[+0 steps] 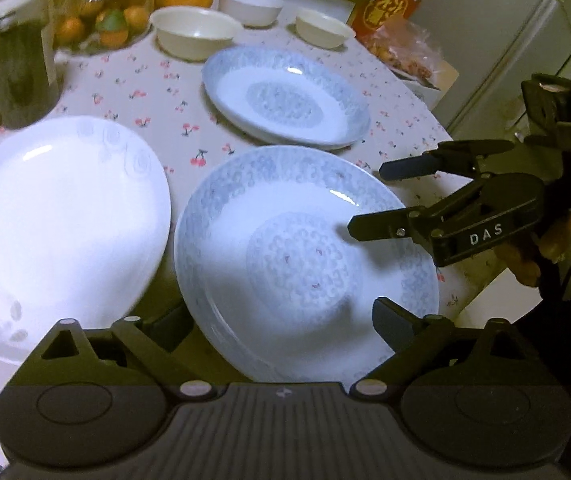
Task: Organize plates and bowls
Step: 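Open both grippers and close them on the rim of the nearer blue-patterned plate, then lift the held blue plate with both grippers and lower it onto the other blue plate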
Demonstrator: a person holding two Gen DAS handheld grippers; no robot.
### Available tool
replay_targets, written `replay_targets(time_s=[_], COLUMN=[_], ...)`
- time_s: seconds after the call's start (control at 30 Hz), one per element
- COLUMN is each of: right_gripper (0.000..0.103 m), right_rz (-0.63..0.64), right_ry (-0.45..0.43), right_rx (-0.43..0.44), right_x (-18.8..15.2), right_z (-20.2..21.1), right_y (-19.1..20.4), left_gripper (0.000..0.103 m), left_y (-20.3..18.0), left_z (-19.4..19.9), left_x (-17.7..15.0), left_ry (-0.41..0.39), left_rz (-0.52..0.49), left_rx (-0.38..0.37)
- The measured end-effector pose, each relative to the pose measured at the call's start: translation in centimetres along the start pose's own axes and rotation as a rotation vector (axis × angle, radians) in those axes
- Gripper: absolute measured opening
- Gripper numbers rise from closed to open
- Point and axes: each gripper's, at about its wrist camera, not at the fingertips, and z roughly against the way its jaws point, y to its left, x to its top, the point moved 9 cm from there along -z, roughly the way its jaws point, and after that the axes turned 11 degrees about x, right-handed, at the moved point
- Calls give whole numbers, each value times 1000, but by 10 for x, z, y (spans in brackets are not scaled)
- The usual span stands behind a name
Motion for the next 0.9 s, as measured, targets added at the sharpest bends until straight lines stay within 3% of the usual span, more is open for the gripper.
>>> replay_targets(time_s=[0.23,0.47,0.53,0.6,0.63,0.73,0.9], right_gripper=[96,92,88,74,72,62,38], right_rz=[-23,-12,-1,20,31,42,-21], right_ry=[22,25,26,28,28,12,-25], right_rx=[45,62,64,67,64,5,-13], right_x=[-9,-10,-11,-11,-12,-12,-5], right_z=[-5,-6,-6,-7,-7,-6,0], right_y=[8,17,21,26,29,28,15], left_gripper=[71,45,42,41,40,36,30], left_y=[3,9,10,11,12,16,19], left_z=[-4,-4,-4,-4,-3,-1,-1], left_x=[-6,-5,-4,-5,-4,-4,-3], left_ry=[33,26,20,18,17,20,18], left_rz=[23,-7,-21,-23,-20,6,48], left_rx=[11,94,110,120,122,126,129])
